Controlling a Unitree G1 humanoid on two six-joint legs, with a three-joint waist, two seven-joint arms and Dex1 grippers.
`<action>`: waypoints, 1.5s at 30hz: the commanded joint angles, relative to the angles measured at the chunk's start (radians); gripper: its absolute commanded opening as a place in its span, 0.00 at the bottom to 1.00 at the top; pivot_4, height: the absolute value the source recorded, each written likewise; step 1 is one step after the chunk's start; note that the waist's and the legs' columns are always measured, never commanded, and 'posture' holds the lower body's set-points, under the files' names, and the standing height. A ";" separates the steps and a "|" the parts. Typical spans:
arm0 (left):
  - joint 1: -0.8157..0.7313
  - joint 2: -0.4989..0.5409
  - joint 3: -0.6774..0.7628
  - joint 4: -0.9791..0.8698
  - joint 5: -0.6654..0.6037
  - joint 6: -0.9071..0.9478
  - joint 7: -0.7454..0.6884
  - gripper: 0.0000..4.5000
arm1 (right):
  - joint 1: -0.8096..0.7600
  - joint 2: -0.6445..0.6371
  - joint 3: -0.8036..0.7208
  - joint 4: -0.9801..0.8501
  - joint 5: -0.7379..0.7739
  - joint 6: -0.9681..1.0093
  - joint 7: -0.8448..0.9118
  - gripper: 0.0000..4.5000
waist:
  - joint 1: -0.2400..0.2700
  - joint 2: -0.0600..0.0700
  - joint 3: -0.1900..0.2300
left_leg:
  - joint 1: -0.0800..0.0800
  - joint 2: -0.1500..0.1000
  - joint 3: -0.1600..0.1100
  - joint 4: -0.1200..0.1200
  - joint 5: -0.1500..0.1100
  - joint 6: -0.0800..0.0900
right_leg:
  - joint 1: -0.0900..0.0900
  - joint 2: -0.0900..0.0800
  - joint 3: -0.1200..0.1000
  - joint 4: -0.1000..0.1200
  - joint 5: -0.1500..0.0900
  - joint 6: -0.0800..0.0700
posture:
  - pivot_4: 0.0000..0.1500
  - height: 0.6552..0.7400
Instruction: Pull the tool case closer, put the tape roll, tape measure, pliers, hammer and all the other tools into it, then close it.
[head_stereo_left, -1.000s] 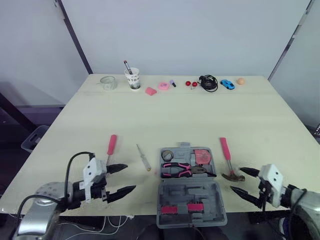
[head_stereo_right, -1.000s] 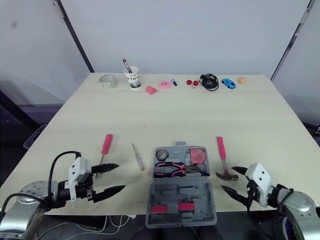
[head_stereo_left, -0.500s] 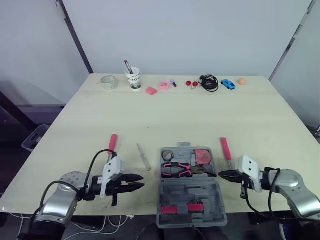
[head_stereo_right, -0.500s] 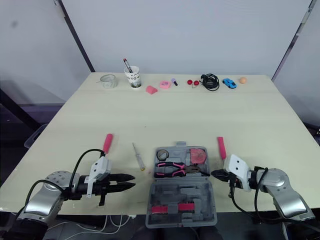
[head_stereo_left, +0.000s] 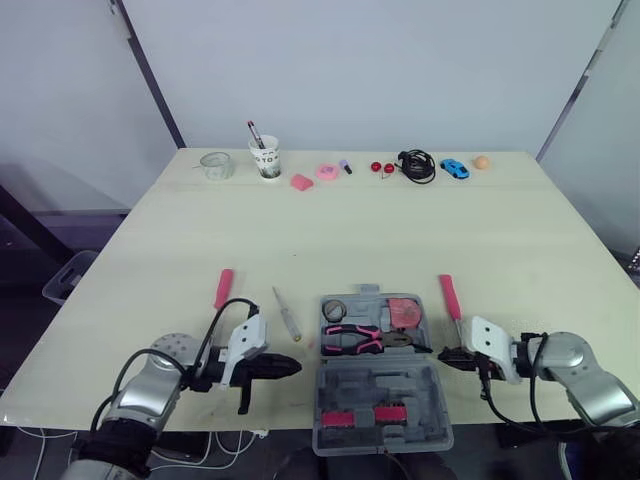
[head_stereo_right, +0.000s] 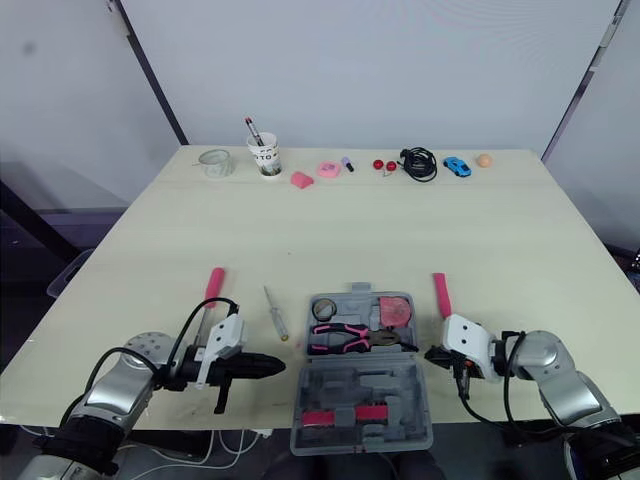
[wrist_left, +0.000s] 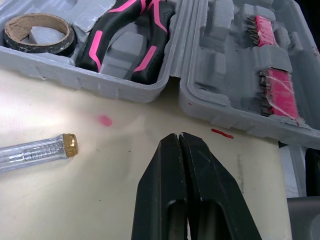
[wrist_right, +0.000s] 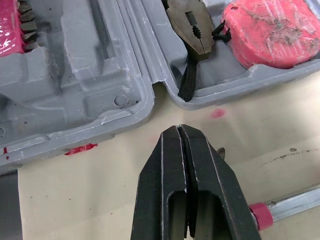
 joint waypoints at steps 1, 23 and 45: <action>-0.021 -0.011 -0.011 0.013 0.007 -0.016 -0.006 0.02 | -0.020 0.011 0.006 -0.008 -0.008 -0.017 -0.005 0.00 | 0.000 0.000 0.000 | 0.000 0.000 0.000 0.000 0.000 0.000 | 0.000 0.000 0.000 0.000 0.000 0.000 | 1.00 1.00; -0.090 -0.053 -0.070 0.089 0.110 -0.003 0.041 0.02 | -0.059 0.047 0.042 0.080 -0.068 -0.068 -0.025 0.00 | 0.000 0.000 0.000 | 0.001 0.000 -0.001 0.001 0.000 0.000 | 0.000 0.001 0.001 0.004 0.000 0.001 | 1.00 1.00; -0.159 -0.118 -0.172 0.088 0.163 0.064 0.029 0.02 | -0.062 0.069 0.048 0.098 -0.072 -0.083 -0.033 0.00 | 0.000 0.000 -0.001 | 0.002 0.000 -0.001 0.002 0.000 0.000 | 0.001 0.001 0.002 0.004 0.000 0.001 | 1.00 1.00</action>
